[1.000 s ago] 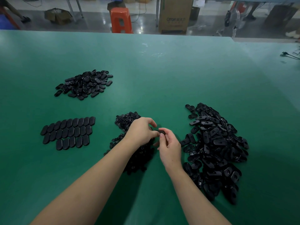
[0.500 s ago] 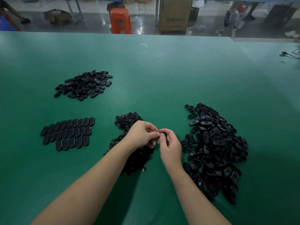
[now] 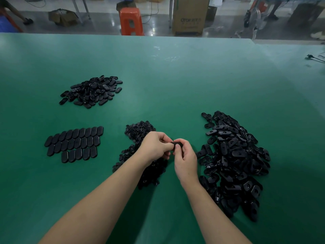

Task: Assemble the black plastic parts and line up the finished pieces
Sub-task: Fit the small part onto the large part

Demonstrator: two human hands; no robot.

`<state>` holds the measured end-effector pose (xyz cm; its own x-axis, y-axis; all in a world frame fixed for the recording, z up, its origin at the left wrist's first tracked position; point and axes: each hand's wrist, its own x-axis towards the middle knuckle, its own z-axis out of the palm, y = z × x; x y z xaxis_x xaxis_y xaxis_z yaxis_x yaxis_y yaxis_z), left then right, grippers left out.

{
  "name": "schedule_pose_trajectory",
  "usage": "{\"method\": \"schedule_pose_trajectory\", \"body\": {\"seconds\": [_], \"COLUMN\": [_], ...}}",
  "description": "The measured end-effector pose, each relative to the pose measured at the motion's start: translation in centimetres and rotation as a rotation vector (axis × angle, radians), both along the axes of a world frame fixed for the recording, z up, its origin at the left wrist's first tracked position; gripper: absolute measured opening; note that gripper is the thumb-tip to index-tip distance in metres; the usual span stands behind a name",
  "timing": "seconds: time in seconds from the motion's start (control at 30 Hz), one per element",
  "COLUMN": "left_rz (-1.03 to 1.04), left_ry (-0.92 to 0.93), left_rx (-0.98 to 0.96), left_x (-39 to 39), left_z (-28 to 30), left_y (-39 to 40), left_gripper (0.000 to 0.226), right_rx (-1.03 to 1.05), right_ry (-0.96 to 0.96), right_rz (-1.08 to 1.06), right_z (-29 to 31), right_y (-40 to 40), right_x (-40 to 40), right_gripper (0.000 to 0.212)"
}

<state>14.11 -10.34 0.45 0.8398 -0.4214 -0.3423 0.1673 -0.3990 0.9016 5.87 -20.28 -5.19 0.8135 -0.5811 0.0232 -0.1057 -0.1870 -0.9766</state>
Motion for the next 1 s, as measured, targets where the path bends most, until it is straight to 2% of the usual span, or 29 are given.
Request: {"method": "schedule_pose_trajectory", "body": {"seconds": [0.17, 0.47, 0.67, 0.77, 0.9, 1.0], "left_rz": [0.004, -0.111, -0.197, -0.292, -0.159, 0.057], "left_ry": [-0.069, -0.233, -0.474, -0.624, -0.699, -0.583], "left_rx": [0.062, 0.154, 0.340, 0.481, 0.517, 0.527], "left_x": [-0.3, -0.5, -0.3, -0.9, -0.4, 1.8], "left_z": [-0.2, 0.5, 1.3, 1.6, 1.6, 1.7], "left_y": [-0.3, 0.2, 0.6, 0.8, 2.7, 6.7], "left_gripper": [0.007, 0.009, 0.003, 0.014, 0.014, 0.010], "right_rx": [0.034, -0.025, 0.017, 0.033, 0.038, 0.042], "right_ry": [-0.020, -0.006, 0.005, -0.032, -0.015, 0.002], "right_rz": [-0.006, -0.022, 0.019, 0.044, 0.025, 0.042], "right_z": [0.1, 0.2, 0.7, 0.9, 0.8, 0.8], "right_y": [-0.1, 0.2, 0.4, 0.5, 0.5, 0.5], "right_x": [0.0, 0.0, -0.1, -0.1, -0.2, -0.3], "right_gripper": [0.015, 0.011, 0.030, 0.034, 0.035, 0.034]}}
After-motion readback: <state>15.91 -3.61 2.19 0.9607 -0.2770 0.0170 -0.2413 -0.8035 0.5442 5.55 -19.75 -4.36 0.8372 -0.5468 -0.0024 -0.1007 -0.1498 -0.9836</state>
